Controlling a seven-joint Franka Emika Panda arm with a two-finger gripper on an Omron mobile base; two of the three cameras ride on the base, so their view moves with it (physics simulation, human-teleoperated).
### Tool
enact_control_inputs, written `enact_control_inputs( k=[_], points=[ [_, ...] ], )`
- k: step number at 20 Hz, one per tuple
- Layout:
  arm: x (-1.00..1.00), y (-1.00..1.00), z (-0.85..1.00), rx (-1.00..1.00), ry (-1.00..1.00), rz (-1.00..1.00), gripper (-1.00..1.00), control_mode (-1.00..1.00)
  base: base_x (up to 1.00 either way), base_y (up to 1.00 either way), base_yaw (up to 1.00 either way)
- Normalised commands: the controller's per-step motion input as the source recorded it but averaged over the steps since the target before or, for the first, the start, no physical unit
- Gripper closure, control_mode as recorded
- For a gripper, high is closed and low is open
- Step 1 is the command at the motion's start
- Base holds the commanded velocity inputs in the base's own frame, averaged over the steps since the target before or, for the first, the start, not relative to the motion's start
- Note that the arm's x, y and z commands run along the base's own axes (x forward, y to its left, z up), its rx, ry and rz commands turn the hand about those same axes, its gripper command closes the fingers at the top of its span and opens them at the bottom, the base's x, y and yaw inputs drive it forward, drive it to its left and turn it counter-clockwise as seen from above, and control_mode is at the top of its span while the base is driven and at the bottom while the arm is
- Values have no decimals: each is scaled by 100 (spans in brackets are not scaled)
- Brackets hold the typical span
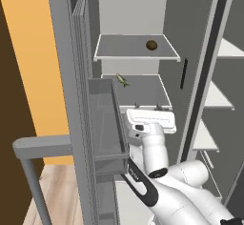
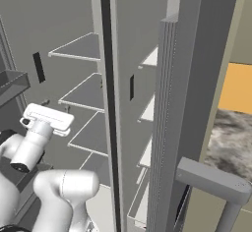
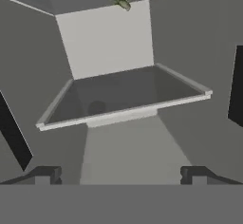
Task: Take the bell pepper and kiwi from the fridge shelf and place them in the freezer drawer to begin freezing them.
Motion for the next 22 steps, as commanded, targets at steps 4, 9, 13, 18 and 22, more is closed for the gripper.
enact_control_inputs(
  k=[4,9,13,18,22],
  points=[
    [-29,-100,0,-44,10,-12,-100,-100,0,0,0],
    [-26,-100,0,-43,17,-13,-100,-100,0,0,0],
    [-24,-100,0,-41,22,-16,-100,-100,0,0,0],
    [-20,-100,0,-38,26,-19,-100,-100,0,0,0],
    [-15,-100,0,-36,31,-21,-100,-100,0,0,0]
  ],
)
